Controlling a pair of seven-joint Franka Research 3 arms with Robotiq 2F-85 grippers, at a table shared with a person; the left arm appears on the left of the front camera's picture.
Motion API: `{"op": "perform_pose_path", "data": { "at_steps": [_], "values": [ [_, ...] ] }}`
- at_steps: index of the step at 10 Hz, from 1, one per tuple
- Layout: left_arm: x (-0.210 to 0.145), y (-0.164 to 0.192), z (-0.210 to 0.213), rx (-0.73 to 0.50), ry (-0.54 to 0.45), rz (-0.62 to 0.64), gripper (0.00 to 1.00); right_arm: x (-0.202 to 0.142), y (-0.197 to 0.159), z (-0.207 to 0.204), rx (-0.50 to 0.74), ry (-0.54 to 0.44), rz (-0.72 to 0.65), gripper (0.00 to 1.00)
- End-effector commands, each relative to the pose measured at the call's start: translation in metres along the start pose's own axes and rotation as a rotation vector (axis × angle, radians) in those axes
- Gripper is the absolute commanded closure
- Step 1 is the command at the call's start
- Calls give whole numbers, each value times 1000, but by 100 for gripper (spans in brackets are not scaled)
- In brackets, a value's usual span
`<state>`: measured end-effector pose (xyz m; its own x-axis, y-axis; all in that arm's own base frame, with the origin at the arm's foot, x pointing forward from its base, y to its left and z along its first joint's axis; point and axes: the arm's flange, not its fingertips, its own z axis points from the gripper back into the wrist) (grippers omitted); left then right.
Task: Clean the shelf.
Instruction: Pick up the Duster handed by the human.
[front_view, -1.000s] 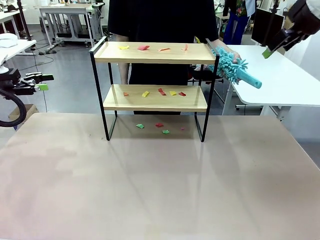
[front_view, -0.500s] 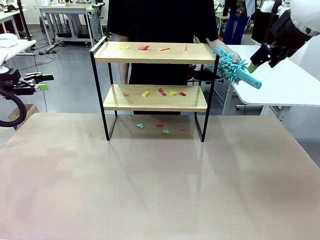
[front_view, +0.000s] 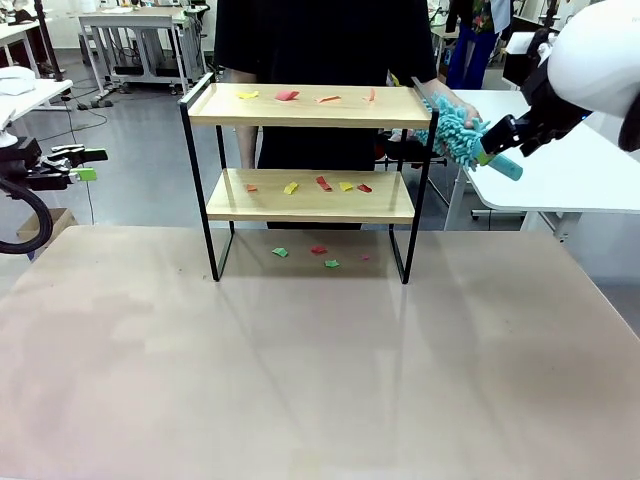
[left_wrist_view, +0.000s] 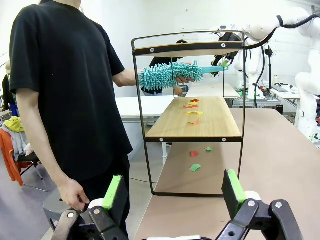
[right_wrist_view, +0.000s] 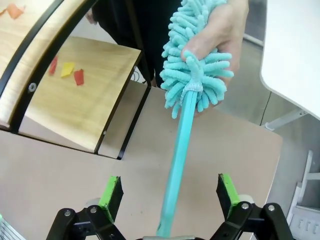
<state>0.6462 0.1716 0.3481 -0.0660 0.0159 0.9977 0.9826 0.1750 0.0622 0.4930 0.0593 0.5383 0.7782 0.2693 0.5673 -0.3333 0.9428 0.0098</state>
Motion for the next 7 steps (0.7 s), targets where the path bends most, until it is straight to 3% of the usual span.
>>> {"op": "perform_pose_path", "data": {
  "at_steps": [1, 3, 4, 5, 6, 7],
  "values": [
    [2, -1, 0, -3, 3, -15, 0, -1, 4, -11, 4, -36, -39, 0],
    [2, -1, 0, -3, 3, -15, 0, 0, 1, -18, 11, -34, -52, 0],
    [2, -1, 0, -3, 3, -15, 0, 1, 1, -20, 15, -7, -63, 60],
    [2, -1, 0, -3, 3, -15, 0, 1, 0, -19, 9, -5, -64, 60],
    [2, -1, 0, -3, 3, -15, 0, 1, -1, -18, 4, -10, -69, 100],
    [2, -1, 0, -3, 3, -15, 0, 0, -1, -17, 5, -7, -67, 65]
  ]
}}
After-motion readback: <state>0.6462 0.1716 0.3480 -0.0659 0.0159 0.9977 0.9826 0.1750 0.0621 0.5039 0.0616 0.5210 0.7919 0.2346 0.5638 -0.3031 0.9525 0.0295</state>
